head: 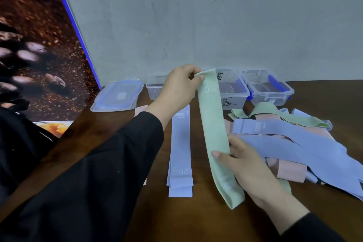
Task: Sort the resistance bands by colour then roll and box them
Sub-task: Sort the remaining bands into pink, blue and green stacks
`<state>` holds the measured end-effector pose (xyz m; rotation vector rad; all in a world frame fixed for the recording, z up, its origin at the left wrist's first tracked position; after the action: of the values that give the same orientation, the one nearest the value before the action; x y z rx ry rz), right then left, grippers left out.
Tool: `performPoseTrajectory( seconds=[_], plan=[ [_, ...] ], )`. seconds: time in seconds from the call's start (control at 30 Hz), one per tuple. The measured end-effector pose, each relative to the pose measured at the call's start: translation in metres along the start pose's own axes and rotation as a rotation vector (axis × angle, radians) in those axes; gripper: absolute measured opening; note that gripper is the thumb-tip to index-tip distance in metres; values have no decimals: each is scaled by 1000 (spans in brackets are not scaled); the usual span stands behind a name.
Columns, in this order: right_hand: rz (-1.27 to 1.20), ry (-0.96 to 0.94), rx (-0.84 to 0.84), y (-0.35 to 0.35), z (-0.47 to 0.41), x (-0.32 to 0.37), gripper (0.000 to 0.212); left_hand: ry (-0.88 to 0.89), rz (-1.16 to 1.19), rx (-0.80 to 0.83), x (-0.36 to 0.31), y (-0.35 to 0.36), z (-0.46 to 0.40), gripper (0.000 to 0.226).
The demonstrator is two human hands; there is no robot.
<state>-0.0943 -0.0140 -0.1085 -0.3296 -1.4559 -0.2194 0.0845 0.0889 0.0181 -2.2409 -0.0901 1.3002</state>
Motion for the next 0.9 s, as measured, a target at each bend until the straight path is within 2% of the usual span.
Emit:
performPoseTrajectory(
  seconds=[0.1,0.2,0.27,0.33,0.4,0.5,0.6,0.67,0.77,0.9],
  plan=[
    [160,0,-42,1,2,-15,51,-72,-113,81,24,18,-12,17],
    [614,-112,-135,1,10,-23,73,-149,-268,296,53,42,-2,63],
    [788,-195,-188,2,18,-20,71,-130,-329,332,68,52,14,70],
    [809,-270,-221,1,22,-19,62,-64,-399,342,81,63,33,55],
    [823,-300,-184,4,23,-22,53,-5,-466,381,90,73,54,42],
    [927,-282,-78,10,19,-29,47,99,-592,389,99,82,75,41],
    [953,-288,-36,11,14,-31,46,100,-656,340,104,79,79,38],
    [950,-267,-2,10,11,-31,45,81,-672,336,106,77,79,40],
    [918,-259,32,8,9,-29,43,86,-701,364,105,77,80,56],
    [820,-234,-17,6,0,-19,41,60,-729,350,101,75,82,70]
  ],
)
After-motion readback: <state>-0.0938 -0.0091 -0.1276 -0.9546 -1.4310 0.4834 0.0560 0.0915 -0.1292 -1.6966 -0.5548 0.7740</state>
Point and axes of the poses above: each hand's wrist, its own z-axis away from the middle knuckle, its own y-axis out of the palm, x = y × z, the point moved 5 cm from there along -z, towards the middle knuckle, and after that the axes turned 2 degrees about -x, right-handed, at the moved point
